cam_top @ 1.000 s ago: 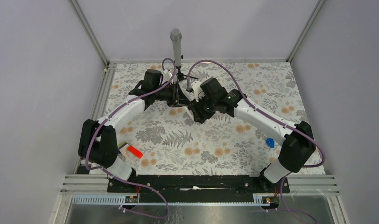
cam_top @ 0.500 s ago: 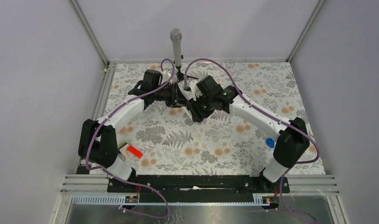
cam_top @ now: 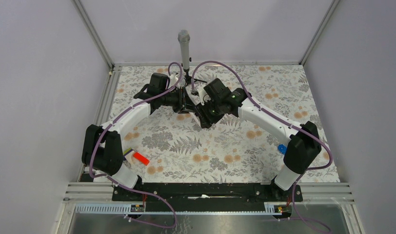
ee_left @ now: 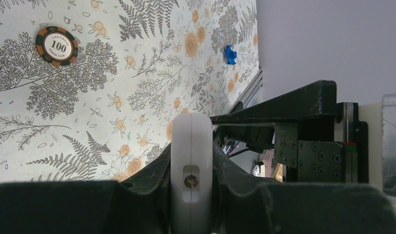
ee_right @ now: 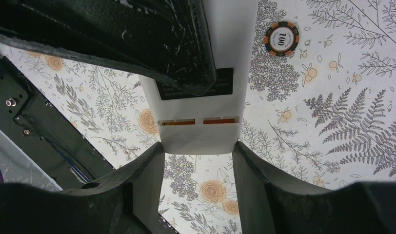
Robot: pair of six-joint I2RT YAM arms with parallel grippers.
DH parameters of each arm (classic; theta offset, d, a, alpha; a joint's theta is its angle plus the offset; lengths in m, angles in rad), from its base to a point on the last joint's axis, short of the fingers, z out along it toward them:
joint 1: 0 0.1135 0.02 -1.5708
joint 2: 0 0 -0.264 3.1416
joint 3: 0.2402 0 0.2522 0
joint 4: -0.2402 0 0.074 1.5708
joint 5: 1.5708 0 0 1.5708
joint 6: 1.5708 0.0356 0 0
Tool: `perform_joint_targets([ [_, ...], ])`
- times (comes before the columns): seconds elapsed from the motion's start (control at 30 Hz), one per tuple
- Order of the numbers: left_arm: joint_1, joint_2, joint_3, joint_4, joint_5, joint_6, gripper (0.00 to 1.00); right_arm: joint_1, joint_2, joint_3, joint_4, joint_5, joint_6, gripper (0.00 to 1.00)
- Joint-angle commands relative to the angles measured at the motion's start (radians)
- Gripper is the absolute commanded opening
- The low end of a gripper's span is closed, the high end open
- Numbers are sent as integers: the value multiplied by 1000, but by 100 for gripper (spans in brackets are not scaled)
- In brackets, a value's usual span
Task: Load the batteries into the remote control
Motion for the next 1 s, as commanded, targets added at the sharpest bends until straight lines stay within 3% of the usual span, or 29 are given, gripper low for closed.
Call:
perform_joint_targets([
  [0.0,-13,-18,49,-15,155,-74,0,-6,18,24,34,73,4,51],
  [0.97,-3,5,32,-3,199,-132,0,-7,16,48,-6,10,-15,60],
])
